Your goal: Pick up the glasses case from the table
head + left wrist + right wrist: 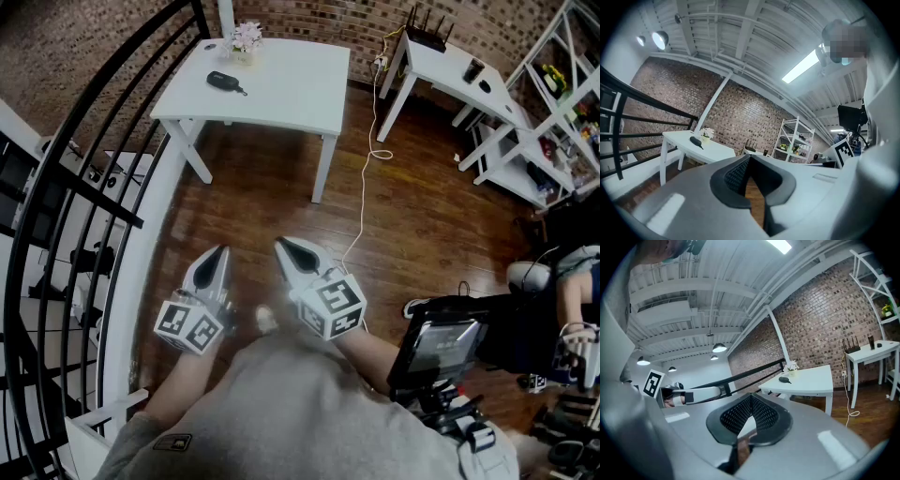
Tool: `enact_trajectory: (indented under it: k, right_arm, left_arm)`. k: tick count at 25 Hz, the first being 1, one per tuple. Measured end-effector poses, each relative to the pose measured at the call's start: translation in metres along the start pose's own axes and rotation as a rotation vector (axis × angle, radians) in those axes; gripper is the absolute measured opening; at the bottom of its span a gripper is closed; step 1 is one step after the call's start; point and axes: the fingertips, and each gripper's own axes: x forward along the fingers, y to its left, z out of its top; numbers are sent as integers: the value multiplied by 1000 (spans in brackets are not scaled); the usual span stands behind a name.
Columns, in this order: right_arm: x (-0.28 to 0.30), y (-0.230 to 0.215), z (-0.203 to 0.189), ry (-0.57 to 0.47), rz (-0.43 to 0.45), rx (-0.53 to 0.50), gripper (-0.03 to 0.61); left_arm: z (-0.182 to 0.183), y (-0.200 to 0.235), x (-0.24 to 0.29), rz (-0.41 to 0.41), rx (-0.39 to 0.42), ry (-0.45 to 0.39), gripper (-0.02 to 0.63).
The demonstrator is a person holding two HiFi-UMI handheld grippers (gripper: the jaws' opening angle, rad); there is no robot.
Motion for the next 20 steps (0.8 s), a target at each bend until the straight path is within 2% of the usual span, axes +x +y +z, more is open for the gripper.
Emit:
enact_trajectory:
  k: [6, 10, 20]
  right_arm:
    - [78, 1, 18, -19, -49, -13, 11]
    - [112, -3, 32, -20, -54, -9, 11]
    - [191, -73, 49, -15, -29, 0, 11]
  left_arm:
    - [35, 73, 29, -42, 8, 5, -3]
    - [44, 102, 48, -40, -6, 12, -3]
    - [67, 153, 140, -7, 15, 25, -3]
